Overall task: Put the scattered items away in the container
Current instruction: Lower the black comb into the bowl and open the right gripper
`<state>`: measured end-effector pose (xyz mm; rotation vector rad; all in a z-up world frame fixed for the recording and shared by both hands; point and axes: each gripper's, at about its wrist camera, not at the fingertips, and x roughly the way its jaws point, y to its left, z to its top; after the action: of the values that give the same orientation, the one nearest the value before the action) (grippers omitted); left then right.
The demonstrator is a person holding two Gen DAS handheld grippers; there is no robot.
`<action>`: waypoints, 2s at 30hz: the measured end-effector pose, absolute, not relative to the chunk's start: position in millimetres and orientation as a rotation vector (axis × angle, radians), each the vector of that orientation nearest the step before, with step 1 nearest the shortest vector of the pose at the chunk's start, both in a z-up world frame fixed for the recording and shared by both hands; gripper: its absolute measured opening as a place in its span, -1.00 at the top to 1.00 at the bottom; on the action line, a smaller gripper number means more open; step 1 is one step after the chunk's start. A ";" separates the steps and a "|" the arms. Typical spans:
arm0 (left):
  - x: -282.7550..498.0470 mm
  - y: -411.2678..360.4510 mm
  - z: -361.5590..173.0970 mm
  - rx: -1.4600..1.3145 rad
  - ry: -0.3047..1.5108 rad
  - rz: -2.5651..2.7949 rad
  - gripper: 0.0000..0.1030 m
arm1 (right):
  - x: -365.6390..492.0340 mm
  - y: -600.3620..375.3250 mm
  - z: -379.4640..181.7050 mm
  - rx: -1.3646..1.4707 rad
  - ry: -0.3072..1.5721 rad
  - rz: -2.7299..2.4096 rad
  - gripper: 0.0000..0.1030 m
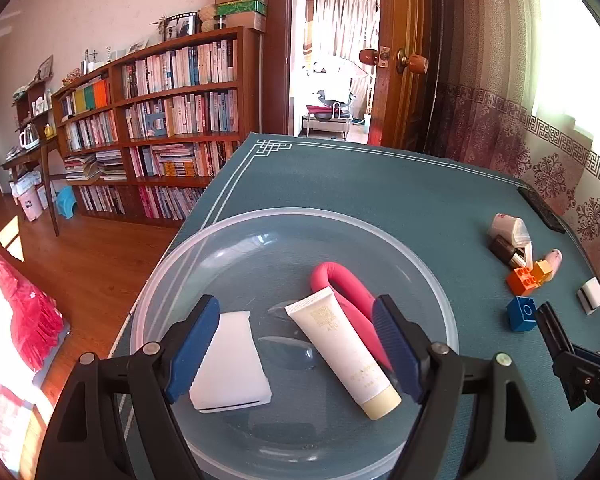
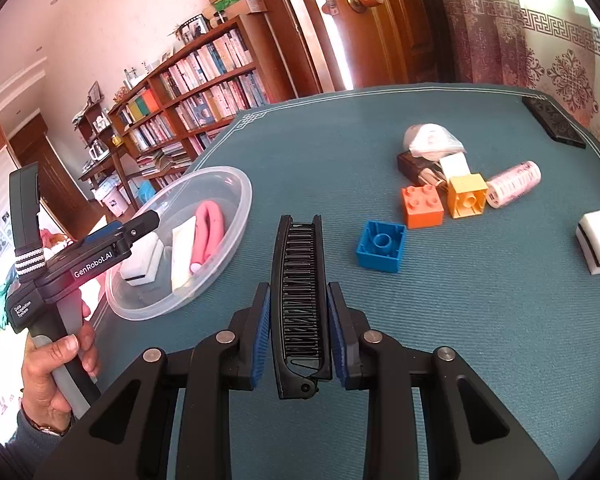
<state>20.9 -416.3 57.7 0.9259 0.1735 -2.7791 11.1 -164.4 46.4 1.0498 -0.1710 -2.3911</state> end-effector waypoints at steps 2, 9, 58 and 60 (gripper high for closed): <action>23.5 -420.4 60.1 0.919 0.176 -2.772 -0.60 | 8.4 -175.7 49.4 1.038 -0.162 -2.377 0.44; 36.7 -434.4 65.2 0.901 0.185 -2.763 -0.67 | -4.0 -213.6 56.0 1.012 -0.131 -2.337 0.43; 60.6 -434.2 50.7 0.972 0.156 -2.809 -0.98 | -35.4 -263.2 43.0 1.013 -0.080 -2.341 -0.19; 60.2 -431.7 50.4 0.977 0.155 -2.812 -0.98 | -32.1 -252.6 37.2 1.032 -0.092 -2.351 -0.19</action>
<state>60.2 -431.7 50.4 0.9773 0.1555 -2.8115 -32.1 -252.6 37.2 1.0319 -0.0915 -2.3511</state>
